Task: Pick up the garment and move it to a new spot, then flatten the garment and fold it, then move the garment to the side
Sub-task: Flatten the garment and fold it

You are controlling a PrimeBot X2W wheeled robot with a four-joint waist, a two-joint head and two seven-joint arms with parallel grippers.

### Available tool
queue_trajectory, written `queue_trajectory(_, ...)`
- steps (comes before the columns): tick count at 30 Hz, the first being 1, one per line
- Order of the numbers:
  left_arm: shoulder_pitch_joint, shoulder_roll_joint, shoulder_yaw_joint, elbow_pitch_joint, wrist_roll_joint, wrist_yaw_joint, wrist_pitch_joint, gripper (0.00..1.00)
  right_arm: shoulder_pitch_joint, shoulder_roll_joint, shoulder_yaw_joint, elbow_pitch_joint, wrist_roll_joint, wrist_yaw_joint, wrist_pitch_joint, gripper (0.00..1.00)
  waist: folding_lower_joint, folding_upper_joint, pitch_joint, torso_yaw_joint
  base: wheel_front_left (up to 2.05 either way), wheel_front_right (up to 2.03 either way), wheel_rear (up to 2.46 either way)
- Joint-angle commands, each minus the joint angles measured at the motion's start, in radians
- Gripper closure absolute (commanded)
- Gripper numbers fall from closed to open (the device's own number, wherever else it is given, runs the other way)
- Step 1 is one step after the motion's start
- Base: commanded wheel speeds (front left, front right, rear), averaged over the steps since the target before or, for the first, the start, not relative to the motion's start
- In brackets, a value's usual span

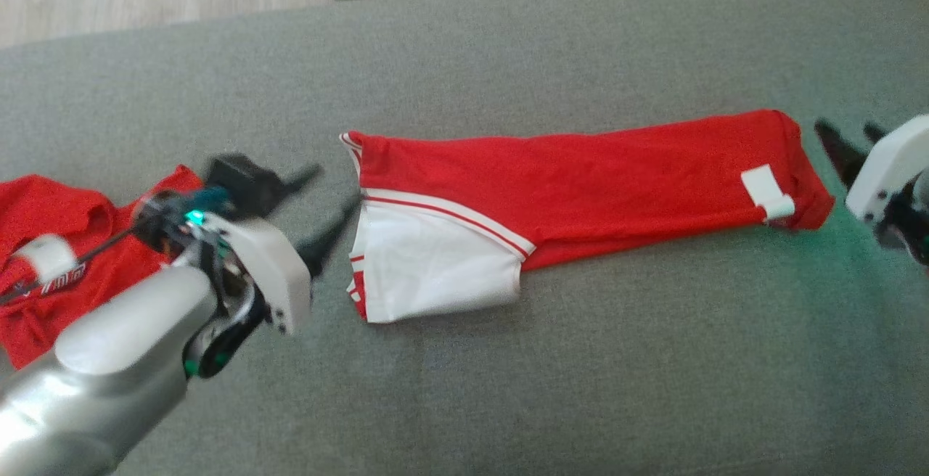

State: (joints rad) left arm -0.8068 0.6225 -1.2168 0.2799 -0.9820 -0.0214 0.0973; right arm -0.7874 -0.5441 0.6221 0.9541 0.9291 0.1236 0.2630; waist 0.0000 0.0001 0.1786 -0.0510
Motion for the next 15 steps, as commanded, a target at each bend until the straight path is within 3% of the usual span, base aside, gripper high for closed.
queue_trajectory(1,-0.026,0.024,0.07,-0.004,-0.01,0.02,-0.031,0.0,0.001,-0.023,-0.008,-0.035,0.018,0.007,-0.032,0.0,0.0,-0.0001,-0.015,0.0,0.0,0.0,0.0)
queue_trajectory(8,0.044,-0.024,0.21,0.054,-0.037,0.143,-0.306,0.0,0.062,-0.027,-0.01,-0.16,0.018,0.007,-0.305,0.0,0.0,-0.0001,-0.074,0.005,0.0,0.0,0.0)
queue_trajectory(12,0.112,-0.049,0.316,0.045,-0.03,0.199,-0.356,0.0,0.102,-0.019,-0.007,-0.216,-0.016,0.007,-0.466,0.0,0.0,-0.0001,-0.098,0.01,0.0,0.0,0.0)
queue_trajectory(15,0.192,-0.083,0.466,-0.021,0.055,0.231,-0.358,0.0,0.136,0.004,-0.03,-0.255,-0.056,0.007,-0.515,0.0,0.0,-0.0001,-0.108,0.015,0.0,0.0,0.0)
